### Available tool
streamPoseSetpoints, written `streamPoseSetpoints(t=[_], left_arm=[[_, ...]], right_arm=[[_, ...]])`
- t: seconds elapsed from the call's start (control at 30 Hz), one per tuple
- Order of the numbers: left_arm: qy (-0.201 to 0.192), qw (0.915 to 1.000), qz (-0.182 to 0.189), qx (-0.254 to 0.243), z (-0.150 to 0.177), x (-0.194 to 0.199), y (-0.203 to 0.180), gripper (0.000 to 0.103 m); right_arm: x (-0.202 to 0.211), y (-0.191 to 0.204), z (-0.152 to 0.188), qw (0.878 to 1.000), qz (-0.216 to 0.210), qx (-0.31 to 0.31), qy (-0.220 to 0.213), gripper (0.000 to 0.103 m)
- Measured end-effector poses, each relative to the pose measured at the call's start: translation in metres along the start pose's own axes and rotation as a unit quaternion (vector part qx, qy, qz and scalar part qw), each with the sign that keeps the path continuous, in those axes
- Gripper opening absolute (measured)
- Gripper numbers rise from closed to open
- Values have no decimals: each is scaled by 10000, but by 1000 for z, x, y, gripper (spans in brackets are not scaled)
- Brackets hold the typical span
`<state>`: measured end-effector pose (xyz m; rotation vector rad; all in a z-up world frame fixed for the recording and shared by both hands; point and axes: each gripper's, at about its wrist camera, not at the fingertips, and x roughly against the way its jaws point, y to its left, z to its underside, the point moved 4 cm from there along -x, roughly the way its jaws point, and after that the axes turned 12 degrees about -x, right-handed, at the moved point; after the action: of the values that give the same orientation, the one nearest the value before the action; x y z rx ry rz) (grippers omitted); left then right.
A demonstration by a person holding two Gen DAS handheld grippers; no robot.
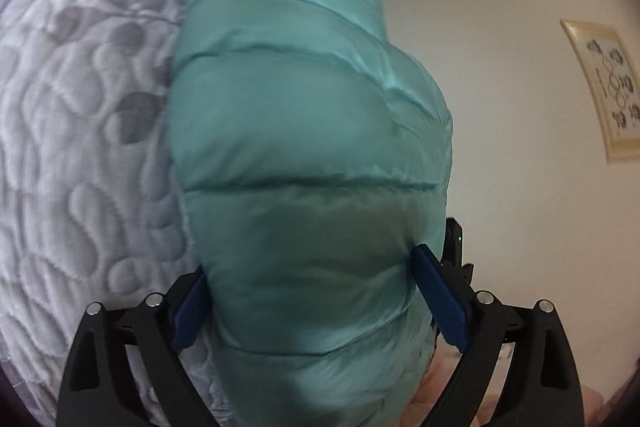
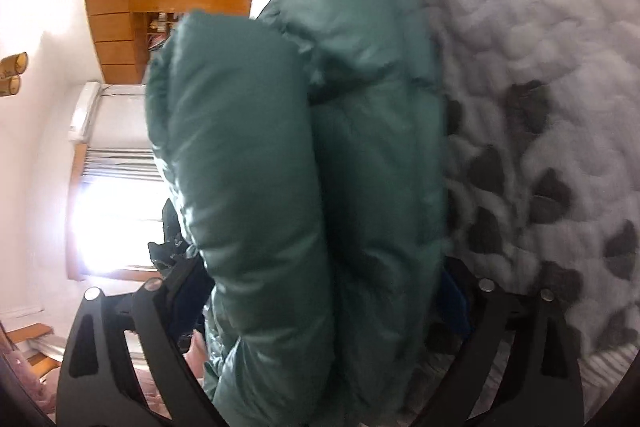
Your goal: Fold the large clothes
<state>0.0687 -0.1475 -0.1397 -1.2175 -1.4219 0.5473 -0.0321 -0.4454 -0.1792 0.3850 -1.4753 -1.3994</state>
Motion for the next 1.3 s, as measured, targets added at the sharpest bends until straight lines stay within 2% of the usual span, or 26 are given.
streamPoseSetpoints(t=[0.1,0.17,0.23,0.3,0.5,0.6,0.87,1.0,1.13,1.3], left_arm=[[-25,9998,-99,-156,-2,-4,-9,83],[-117,9997,-97,-203,-3,-1,-14,70],[-242,9994,-28,-236,-7,5,-19,65],[-349,9989,-46,-311,-12,11,-26,64],[-779,9944,-165,-692,-43,41,-50,64],[-1018,9905,-259,-887,-69,60,-57,64],[-1541,9792,-713,-1112,-146,95,-42,64],[-1666,9759,-894,-1092,-171,119,-13,64],[-1672,9753,-1082,-954,-186,129,19,65],[-1518,9773,-1334,-643,-196,129,67,65]], right_arm=[[-3,3,-1,9997,-222,-33,86,71],[0,6,-2,9990,-426,-26,154,60],[2,13,-4,9985,-501,51,197,50],[2,25,-5,9982,-510,214,229,47],[-5,84,-23,9945,-575,845,230,46],[-17,121,-41,9905,-527,1244,256,46],[-74,195,-100,9812,-444,1841,357,46],[-105,206,-128,9810,-432,1834,455,46],[-140,196,-156,9834,-336,1692,563,46],[-177,179,-173,9877,-106,1382,719,46]])
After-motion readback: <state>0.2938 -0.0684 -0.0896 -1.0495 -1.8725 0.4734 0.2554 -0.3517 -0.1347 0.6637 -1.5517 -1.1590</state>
